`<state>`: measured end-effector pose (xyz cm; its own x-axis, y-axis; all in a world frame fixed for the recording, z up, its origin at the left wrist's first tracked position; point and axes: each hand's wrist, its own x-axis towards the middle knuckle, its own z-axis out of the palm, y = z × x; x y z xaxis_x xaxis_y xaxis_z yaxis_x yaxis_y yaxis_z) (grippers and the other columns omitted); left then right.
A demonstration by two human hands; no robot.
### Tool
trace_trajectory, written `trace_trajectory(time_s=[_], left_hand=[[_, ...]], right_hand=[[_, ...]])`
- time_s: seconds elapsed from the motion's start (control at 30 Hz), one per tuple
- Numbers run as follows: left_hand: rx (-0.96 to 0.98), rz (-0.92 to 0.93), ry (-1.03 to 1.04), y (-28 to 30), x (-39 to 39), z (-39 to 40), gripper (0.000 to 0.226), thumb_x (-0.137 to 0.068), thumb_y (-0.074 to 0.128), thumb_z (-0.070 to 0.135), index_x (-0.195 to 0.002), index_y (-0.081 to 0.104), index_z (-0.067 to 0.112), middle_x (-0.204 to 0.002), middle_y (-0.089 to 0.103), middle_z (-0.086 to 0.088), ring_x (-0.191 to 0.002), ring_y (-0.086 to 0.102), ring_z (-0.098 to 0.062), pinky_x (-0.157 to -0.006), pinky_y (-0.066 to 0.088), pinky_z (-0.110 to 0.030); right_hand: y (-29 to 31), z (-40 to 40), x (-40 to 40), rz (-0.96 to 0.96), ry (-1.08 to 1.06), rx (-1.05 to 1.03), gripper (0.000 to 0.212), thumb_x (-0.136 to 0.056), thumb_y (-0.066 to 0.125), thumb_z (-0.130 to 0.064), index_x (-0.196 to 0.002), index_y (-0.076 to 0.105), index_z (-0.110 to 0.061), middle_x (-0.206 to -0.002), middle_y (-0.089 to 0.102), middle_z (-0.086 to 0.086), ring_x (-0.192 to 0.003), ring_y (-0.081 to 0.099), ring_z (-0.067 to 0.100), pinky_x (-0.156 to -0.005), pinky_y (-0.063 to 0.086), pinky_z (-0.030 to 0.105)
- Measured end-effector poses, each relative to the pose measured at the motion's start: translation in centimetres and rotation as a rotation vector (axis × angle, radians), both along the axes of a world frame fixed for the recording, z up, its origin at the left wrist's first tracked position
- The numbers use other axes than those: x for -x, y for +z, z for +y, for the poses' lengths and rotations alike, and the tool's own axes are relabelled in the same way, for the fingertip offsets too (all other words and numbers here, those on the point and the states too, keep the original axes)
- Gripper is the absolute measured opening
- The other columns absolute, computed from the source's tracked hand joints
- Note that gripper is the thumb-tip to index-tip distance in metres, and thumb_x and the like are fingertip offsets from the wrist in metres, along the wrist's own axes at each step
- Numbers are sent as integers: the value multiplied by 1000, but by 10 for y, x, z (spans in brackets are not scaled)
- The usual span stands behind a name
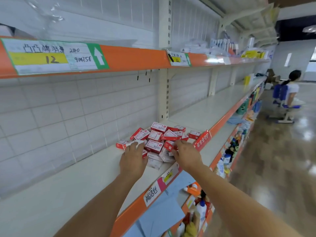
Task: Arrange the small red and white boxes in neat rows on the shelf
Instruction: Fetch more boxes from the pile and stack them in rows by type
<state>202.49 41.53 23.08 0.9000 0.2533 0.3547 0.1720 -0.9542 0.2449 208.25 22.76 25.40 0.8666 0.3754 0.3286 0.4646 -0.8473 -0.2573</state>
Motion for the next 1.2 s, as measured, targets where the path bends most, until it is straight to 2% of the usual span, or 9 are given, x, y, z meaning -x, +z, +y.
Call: trace_trajectory(time_s=[0.13,0.3,0.37,0.53,0.67,0.8,0.93,1.03,1.2], left_hand=[[5,27,42,0,-22,5,51,-97,42,40,-145,30,24,-151,30,-2,-137,28,-23,-106,33,-37],[56,55,51,-1,-39,8,48,-98,40,38,-144,32,25,-151,30,1,-134,33,-23,-99,41,-39],[76,64,47,0,-43,10,50,-98,42,38,-145,30,26,-152,28,1,-135,32,-23,-97,42,-40],[67,82,54,-2,-49,15,51,-96,48,33,-144,30,28,-150,30,2,-134,33,-24,-94,45,-41],[116,50,30,0,-48,16,47,-95,51,22,-140,38,27,-144,38,1,-127,40,-23,-87,48,-39],[110,41,-1,1,-37,18,49,-93,51,14,-139,38,26,-145,36,3,-127,39,-22,-87,49,-38],[83,26,7,7,-20,16,55,-92,56,20,-142,36,31,-154,27,1,-136,33,-24,-96,49,-42],[69,26,50,8,-4,14,54,-94,54,20,-143,35,31,-153,30,-1,-138,30,-24,-101,44,-42],[78,25,151,6,33,17,50,-94,50,15,-140,39,30,-144,41,-1,-129,39,-20,-94,45,-36]], right_hand=[[-5,8,-17,3,43,-5,41,-100,37,-35,-137,42,-17,-134,50,4,-118,48,23,-96,44,35],[-10,14,-31,63,106,22,51,-100,35,-35,-149,22,-25,-152,29,1,-127,43,28,-100,43,39],[-10,17,-35,60,110,48,53,-100,35,-36,-149,20,-27,-153,26,0,-128,40,29,-102,41,39],[-5,24,-37,70,104,-4,54,-95,47,-43,-144,32,-27,-146,37,0,-124,45,26,-100,42,39],[-5,25,-32,68,80,-64,49,-90,58,-41,-133,44,-20,-128,53,2,-113,53,22,-91,45,34],[0,26,-26,59,98,-50,49,-92,56,-30,-137,41,-17,-130,51,3,-116,52,22,-92,44,33],[4,34,-14,-79,101,68,47,-91,54,-42,-131,46,-19,-120,58,2,-109,51,22,-83,43,32],[3,43,-5,-152,161,136,46,-90,54,-47,-126,50,-19,-121,58,2,-110,46,22,-89,40,34],[-1,56,11,-49,298,73,48,-91,57,-38,-131,44,-17,-127,53,5,-115,47,22,-89,44,34]])
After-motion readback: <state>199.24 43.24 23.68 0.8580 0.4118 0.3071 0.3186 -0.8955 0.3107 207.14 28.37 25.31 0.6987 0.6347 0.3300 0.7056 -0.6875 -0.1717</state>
